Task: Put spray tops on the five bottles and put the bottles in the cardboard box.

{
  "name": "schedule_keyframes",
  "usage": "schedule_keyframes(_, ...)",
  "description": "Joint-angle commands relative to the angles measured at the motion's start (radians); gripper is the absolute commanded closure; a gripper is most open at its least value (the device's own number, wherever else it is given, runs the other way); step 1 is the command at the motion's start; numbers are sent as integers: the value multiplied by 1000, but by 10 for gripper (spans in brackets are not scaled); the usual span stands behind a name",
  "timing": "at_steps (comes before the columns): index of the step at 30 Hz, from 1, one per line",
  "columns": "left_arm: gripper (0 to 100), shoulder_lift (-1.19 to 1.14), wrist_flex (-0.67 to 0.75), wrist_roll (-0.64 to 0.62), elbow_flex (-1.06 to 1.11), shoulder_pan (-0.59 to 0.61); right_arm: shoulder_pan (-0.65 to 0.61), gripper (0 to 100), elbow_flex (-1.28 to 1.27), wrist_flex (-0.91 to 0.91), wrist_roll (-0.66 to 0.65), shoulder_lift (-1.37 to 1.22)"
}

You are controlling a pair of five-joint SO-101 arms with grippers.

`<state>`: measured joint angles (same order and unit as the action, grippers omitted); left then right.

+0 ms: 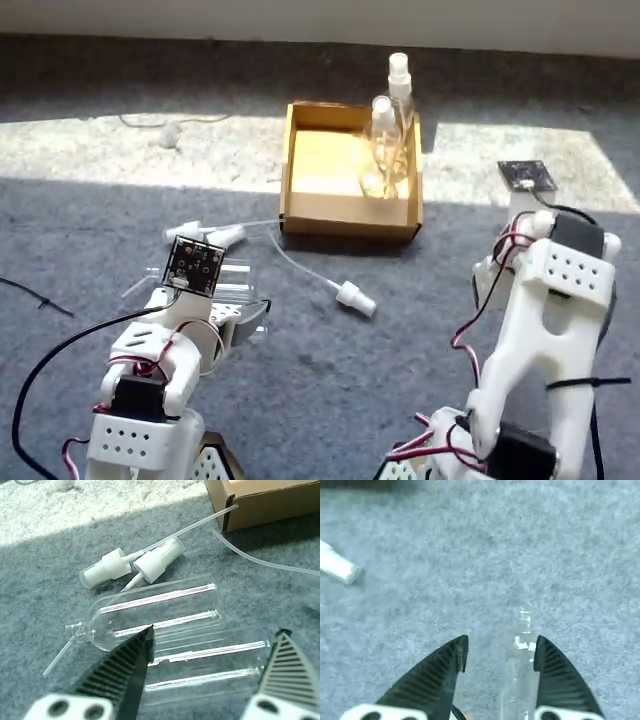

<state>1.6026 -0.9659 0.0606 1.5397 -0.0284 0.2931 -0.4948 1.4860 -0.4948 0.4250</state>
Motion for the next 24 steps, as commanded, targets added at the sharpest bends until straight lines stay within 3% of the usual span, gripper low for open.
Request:
schedule_keyframes(1,664,7,14,11,-8,7,16,810,-150,-31,-68,127)
schedule_keyframes(6,664,7,14,11,-7,7,170,799,-228,-87,-196,142)
schedule_keyframes(13,664,7,15,11,-7,7,349,689,-130,-88,-339,142)
schedule_keyframes(24,664,7,15,11,-7,7,269,689,-257,-165,-396,142)
